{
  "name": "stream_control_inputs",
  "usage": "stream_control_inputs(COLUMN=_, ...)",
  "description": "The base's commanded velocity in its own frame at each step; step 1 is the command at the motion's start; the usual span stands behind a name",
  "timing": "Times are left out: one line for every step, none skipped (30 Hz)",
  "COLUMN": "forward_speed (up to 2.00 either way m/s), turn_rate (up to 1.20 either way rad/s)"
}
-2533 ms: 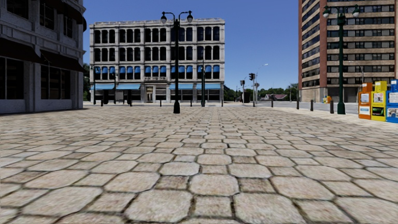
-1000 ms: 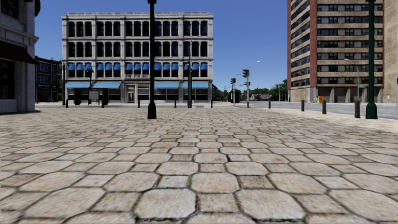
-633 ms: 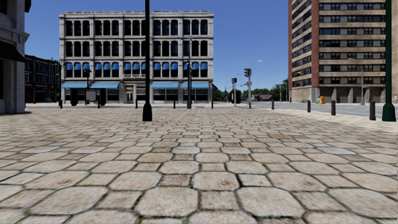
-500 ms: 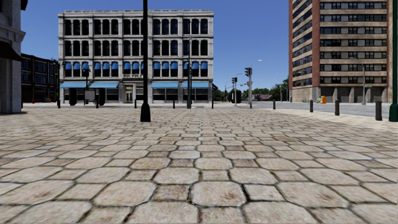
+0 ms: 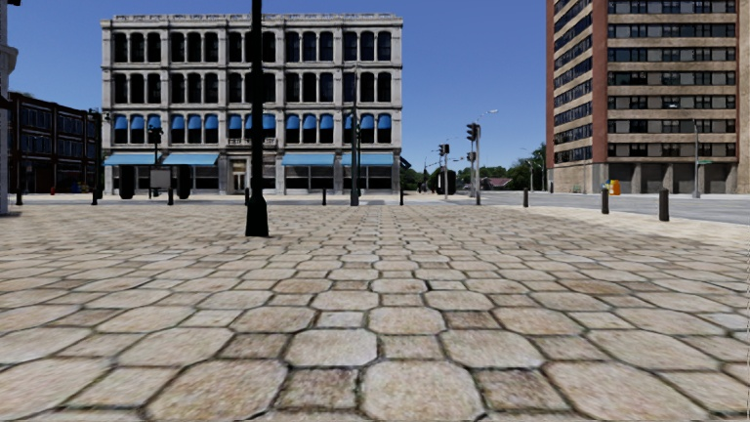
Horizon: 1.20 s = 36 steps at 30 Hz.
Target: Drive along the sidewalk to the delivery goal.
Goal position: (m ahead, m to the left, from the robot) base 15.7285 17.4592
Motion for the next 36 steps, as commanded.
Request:
stream_control_inputs(forward_speed=2.00, turn_rate=0.00)
stream_control_inputs(forward_speed=2.00, turn_rate=0.00)
stream_control_inputs(forward_speed=2.00, turn_rate=0.00)
stream_control_inputs(forward_speed=2.00, turn_rate=0.00)
stream_control_inputs(forward_speed=2.00, turn_rate=0.00)
stream_control_inputs(forward_speed=2.00, turn_rate=0.00)
stream_control_inputs(forward_speed=2.00, turn_rate=0.00)
stream_control_inputs(forward_speed=2.00, turn_rate=0.00)
stream_control_inputs(forward_speed=2.00, turn_rate=0.00)
stream_control_inputs(forward_speed=2.00, turn_rate=0.00)
stream_control_inputs(forward_speed=2.00, turn_rate=0.00)
stream_control_inputs(forward_speed=2.00, turn_rate=0.00)
stream_control_inputs(forward_speed=2.00, turn_rate=0.00)
stream_control_inputs(forward_speed=2.00, turn_rate=0.00)
stream_control_inputs(forward_speed=2.00, turn_rate=0.00)
stream_control_inputs(forward_speed=2.00, turn_rate=0.00)
stream_control_inputs(forward_speed=2.00, turn_rate=0.00)
stream_control_inputs(forward_speed=2.00, turn_rate=0.00)
stream_control_inputs(forward_speed=2.00, turn_rate=0.00)
stream_control_inputs(forward_speed=2.00, turn_rate=0.00)
stream_control_inputs(forward_speed=2.00, turn_rate=0.00)
stream_control_inputs(forward_speed=2.00, turn_rate=0.00)
stream_control_inputs(forward_speed=2.00, turn_rate=0.00)
stream_control_inputs(forward_speed=2.00, turn_rate=0.00)
stream_control_inputs(forward_speed=2.00, turn_rate=0.00)
stream_control_inputs(forward_speed=2.00, turn_rate=0.00)
stream_control_inputs(forward_speed=2.00, turn_rate=0.00)
stream_control_inputs(forward_speed=2.00, turn_rate=0.00)
stream_control_inputs(forward_speed=2.00, turn_rate=0.00)
stream_control_inputs(forward_speed=2.00, turn_rate=0.00)
stream_control_inputs(forward_speed=2.00, turn_rate=0.00)
stream_control_inputs(forward_speed=2.00, turn_rate=0.00)
stream_control_inputs(forward_speed=2.00, turn_rate=0.00)
stream_control_inputs(forward_speed=2.00, turn_rate=0.00)
stream_control_inputs(forward_speed=2.00, turn_rate=0.00)
stream_control_inputs(forward_speed=2.00, turn_rate=0.00)
